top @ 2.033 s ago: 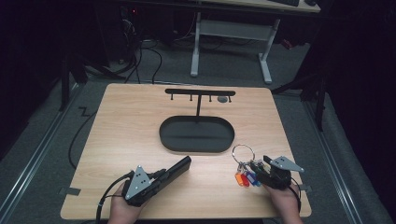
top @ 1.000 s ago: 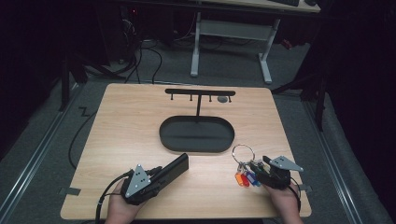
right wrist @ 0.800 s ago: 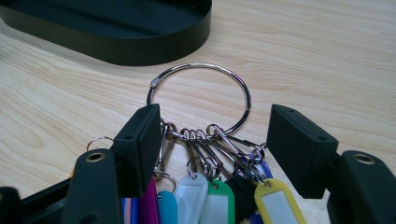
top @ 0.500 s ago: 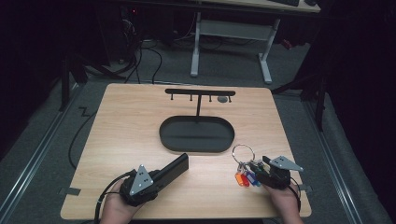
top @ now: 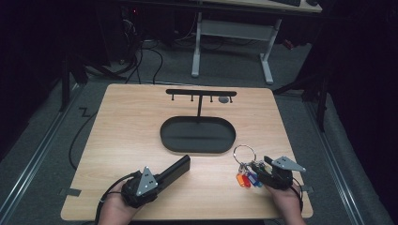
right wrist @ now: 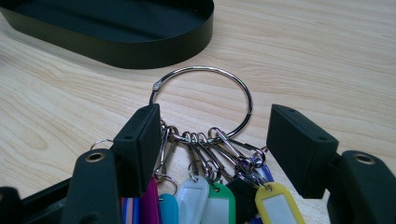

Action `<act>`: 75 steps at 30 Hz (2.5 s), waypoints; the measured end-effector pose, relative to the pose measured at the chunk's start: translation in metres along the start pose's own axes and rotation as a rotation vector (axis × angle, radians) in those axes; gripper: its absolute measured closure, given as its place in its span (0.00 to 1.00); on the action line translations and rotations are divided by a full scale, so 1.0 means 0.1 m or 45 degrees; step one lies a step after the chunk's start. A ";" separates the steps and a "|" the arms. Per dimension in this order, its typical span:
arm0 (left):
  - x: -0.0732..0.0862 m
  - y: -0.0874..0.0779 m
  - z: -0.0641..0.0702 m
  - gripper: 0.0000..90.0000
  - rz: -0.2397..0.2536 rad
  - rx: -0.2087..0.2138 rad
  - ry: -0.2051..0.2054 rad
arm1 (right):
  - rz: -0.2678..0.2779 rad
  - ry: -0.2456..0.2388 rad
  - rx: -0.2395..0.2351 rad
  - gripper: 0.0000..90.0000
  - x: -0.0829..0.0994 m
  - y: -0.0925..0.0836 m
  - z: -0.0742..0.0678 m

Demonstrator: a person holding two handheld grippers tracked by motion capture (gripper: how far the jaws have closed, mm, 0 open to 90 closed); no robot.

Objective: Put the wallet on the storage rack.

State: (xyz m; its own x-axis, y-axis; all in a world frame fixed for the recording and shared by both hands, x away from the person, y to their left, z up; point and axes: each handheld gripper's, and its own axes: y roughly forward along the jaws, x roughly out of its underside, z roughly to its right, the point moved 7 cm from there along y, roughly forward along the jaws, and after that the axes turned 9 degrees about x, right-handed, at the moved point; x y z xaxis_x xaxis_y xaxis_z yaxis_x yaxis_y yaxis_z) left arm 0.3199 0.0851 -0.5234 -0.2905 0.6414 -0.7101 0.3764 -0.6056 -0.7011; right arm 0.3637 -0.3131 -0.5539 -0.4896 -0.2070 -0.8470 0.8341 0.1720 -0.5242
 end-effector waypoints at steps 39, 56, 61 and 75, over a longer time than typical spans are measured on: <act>-0.05 -0.14 -0.10 0.81 -0.461 0.141 -0.036 | -0.010 0.003 -0.053 0.40 0.01 0.00 -0.01; -0.21 -0.17 -0.19 0.82 -0.368 0.086 0.040 | -0.009 0.019 -0.036 0.40 0.06 -0.07 0.06; -0.36 -0.21 -0.25 0.81 -0.305 0.070 0.059 | -0.013 0.031 -0.021 0.40 0.10 -0.12 0.09; -0.71 -0.13 -0.44 0.81 -0.277 -0.015 0.221 | -0.018 0.058 0.009 0.40 0.19 -0.22 0.19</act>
State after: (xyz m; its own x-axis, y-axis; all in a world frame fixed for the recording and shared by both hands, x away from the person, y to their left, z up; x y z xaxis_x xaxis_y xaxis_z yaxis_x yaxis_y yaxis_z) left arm 0.3740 0.0680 -0.4614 -0.2109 0.8274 -0.5205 0.3319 -0.4402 -0.8343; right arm 0.3411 -0.3391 -0.5570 -0.5123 -0.1655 -0.8427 0.8286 0.1625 -0.5357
